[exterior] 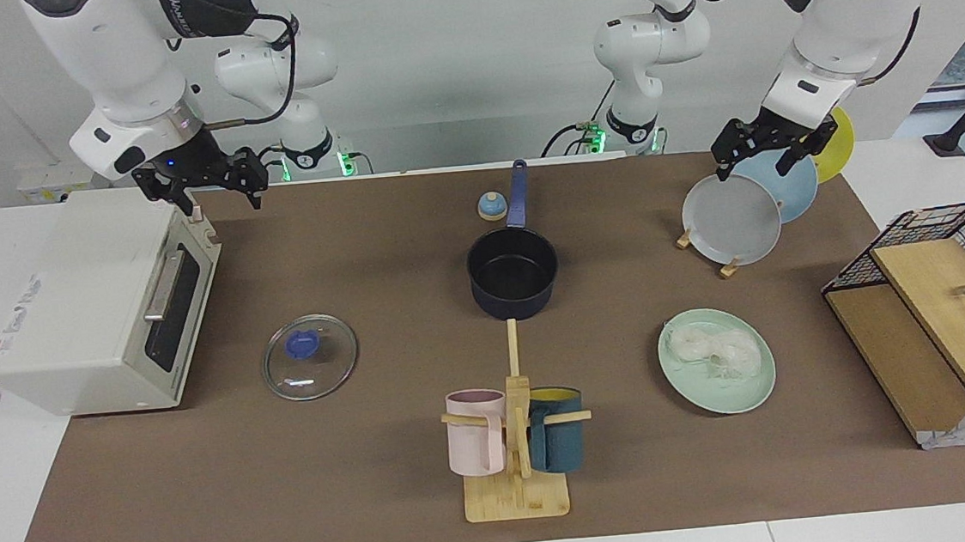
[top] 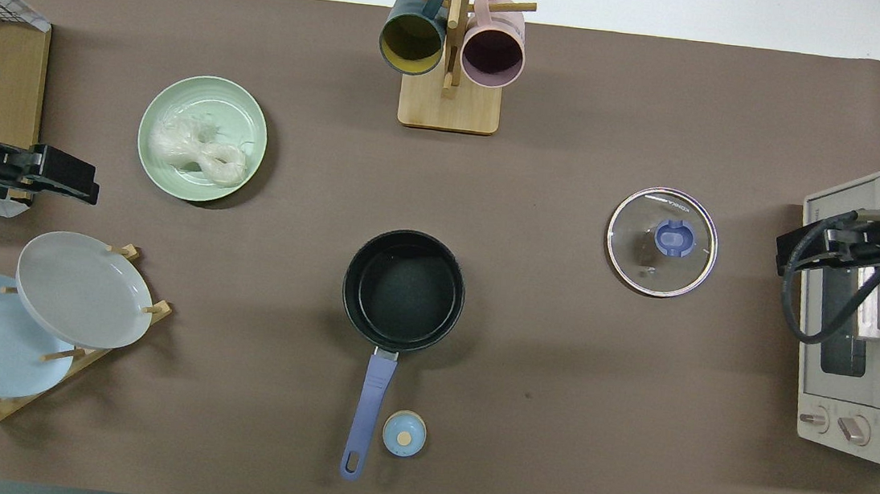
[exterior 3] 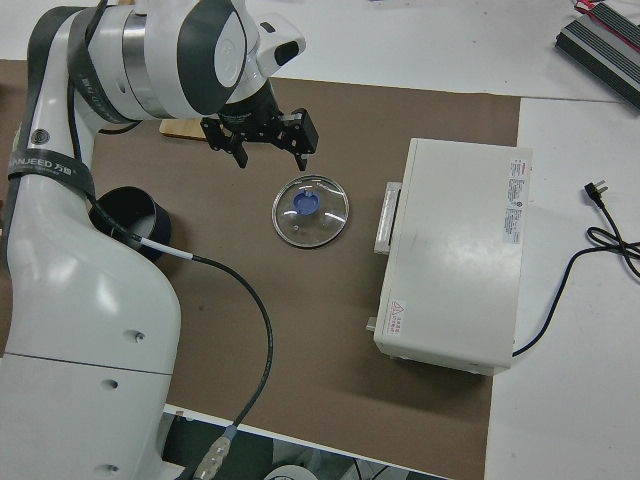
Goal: Transfer vermicelli from plate to pot
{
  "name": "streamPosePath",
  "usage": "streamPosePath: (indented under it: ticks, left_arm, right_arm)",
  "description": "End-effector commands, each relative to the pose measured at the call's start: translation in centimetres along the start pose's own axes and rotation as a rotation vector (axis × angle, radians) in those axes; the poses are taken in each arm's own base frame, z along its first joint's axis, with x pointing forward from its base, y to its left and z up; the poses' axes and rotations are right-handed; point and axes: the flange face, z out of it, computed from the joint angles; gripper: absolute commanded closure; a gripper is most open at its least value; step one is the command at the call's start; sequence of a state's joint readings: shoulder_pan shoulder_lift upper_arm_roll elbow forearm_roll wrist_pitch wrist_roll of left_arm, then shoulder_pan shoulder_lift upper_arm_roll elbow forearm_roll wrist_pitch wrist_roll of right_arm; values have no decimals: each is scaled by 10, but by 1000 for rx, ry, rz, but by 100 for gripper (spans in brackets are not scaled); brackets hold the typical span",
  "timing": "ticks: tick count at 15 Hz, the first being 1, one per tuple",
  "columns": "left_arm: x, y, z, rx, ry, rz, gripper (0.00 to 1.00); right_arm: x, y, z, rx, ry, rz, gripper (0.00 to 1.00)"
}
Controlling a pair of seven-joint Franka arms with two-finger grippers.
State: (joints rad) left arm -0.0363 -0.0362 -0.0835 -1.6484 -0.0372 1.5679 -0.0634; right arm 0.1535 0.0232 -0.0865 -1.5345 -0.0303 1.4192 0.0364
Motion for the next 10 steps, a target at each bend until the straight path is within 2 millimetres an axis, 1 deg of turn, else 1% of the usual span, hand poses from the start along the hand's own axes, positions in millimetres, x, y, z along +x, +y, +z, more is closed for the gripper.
streamPosePath:
  ticks: [1,3,6,7,8,10]
  left_arm:
    - [11,1,8,-25,23,-21,0]
    - [32,4,35,-57,-1,-46,0]
    - [77,4,95,-90,-26,-132,0]
    - [89,2,113,-94,-19,-168,0]
    - [99,1,128,-96,-8,-219,0]
    - [111,-3,152,-97,3,-356,0]
  right_arm:
    - [-3,1,-3,13,0,18,0]
    - [-3,1,-3,13,0,18,0]
    - [-3,0,-3,13,0,17,0]
    - [-3,0,-3,15,1,16,0]
    - [-3,0,-3,13,0,17,0]
    - [-3,1,-3,15,1,18,0]
